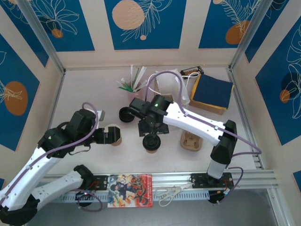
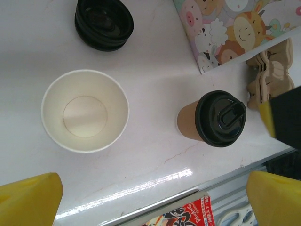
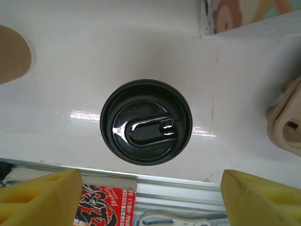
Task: Pack the takeout coffee
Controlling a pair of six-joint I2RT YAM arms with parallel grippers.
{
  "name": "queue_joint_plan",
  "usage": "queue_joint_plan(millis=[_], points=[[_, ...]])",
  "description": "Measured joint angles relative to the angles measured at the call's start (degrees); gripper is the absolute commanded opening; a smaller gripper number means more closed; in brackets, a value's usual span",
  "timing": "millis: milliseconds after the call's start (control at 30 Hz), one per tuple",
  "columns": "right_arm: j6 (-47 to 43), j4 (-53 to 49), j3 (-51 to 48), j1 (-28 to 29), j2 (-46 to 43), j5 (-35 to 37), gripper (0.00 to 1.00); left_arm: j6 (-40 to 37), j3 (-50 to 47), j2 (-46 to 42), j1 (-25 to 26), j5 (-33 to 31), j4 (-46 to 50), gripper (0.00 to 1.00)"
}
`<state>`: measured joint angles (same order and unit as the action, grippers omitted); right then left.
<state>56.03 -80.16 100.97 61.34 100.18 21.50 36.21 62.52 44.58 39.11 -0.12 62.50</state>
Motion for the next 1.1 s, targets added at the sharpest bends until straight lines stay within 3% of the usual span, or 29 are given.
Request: queue_joint_plan(millis=[333,500,833,1100], points=[[13.2,1.1,-5.8,1.8,0.5,-3.0,0.79,0.8,-0.6,-2.0,0.0,-0.2,2.0,1.0],[22.2,1.6,-6.2,2.7,0.5,-4.0,0.86,0.6,-0.8,-1.6,0.0,-0.1,2.0,1.0],[37.9,3.0,-8.3,2.4,0.4,-5.9,0.83,-3.8,-2.0,-1.6,0.0,3.4,0.4,1.0],[44.1,5.2,-11.4,1.5,0.0,-7.0,0.83,-8.8,-3.6,-1.8,0.0,8.0,-0.3,1.0]])
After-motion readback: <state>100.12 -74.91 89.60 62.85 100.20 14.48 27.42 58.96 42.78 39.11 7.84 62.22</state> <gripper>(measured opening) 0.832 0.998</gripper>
